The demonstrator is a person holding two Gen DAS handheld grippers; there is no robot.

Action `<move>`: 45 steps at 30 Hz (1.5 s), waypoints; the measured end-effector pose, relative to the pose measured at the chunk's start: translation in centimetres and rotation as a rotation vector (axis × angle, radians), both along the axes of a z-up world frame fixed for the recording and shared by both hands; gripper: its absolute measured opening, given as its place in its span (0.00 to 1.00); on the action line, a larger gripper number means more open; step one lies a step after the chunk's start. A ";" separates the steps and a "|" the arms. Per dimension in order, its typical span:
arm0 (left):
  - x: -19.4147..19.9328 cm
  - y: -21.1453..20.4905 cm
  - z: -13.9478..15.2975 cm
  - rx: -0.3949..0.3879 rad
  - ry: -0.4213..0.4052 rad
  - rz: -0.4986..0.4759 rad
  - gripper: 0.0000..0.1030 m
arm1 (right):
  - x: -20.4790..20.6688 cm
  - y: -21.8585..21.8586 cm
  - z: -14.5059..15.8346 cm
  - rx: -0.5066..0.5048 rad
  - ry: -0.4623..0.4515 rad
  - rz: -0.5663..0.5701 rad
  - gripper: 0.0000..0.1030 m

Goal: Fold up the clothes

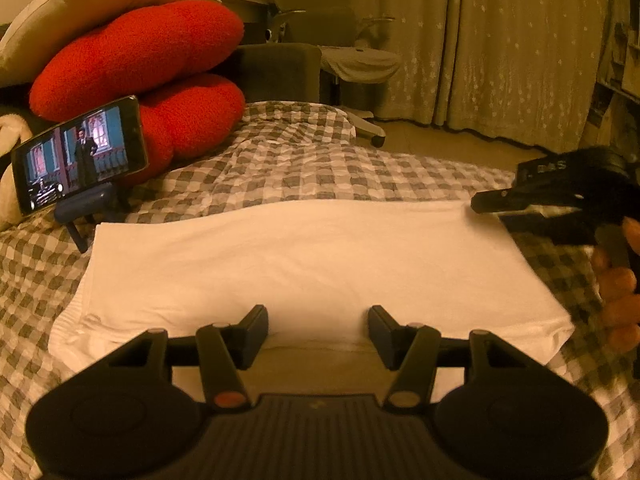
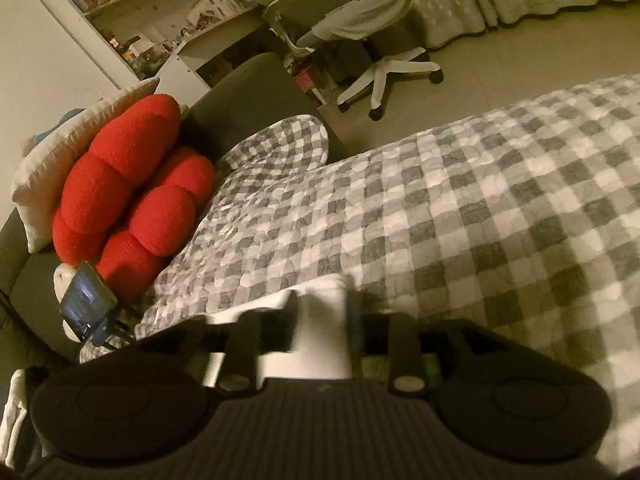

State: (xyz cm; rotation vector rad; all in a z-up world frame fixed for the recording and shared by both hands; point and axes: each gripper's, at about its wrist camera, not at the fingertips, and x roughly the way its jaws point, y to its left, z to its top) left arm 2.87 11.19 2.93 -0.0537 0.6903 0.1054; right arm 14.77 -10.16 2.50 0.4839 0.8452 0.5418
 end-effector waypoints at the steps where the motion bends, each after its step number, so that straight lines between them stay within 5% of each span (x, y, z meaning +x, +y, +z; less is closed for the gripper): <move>1: 0.0 0.2 0.1 -0.009 -0.002 0.005 0.55 | -0.4 -0.2 0.1 0.003 0.010 0.001 0.45; 10: 0.3 1.0 0.1 -0.037 0.002 0.025 0.55 | -3.8 -1.5 0.6 0.028 0.105 0.010 0.45; 17: 0.5 1.1 -0.1 -0.036 0.008 0.026 0.55 | -5.9 -3.0 0.0 0.086 0.195 -0.057 0.19; 24: 0.5 0.7 -0.3 -0.013 0.013 0.027 0.55 | -6.8 -3.0 0.0 0.099 0.213 -0.086 0.08; 31: -0.3 1.2 0.9 -0.084 -0.054 0.014 0.55 | -7.0 -2.3 0.4 0.069 0.189 -0.074 0.09; 32: -0.2 1.2 0.9 -0.085 -0.054 0.015 0.55 | -7.0 -2.2 0.5 0.065 0.186 -0.073 0.15; 45: 0.6 -0.6 -0.8 0.077 0.008 0.007 0.55 | -7.7 -1.7 1.2 0.009 0.128 -0.091 0.11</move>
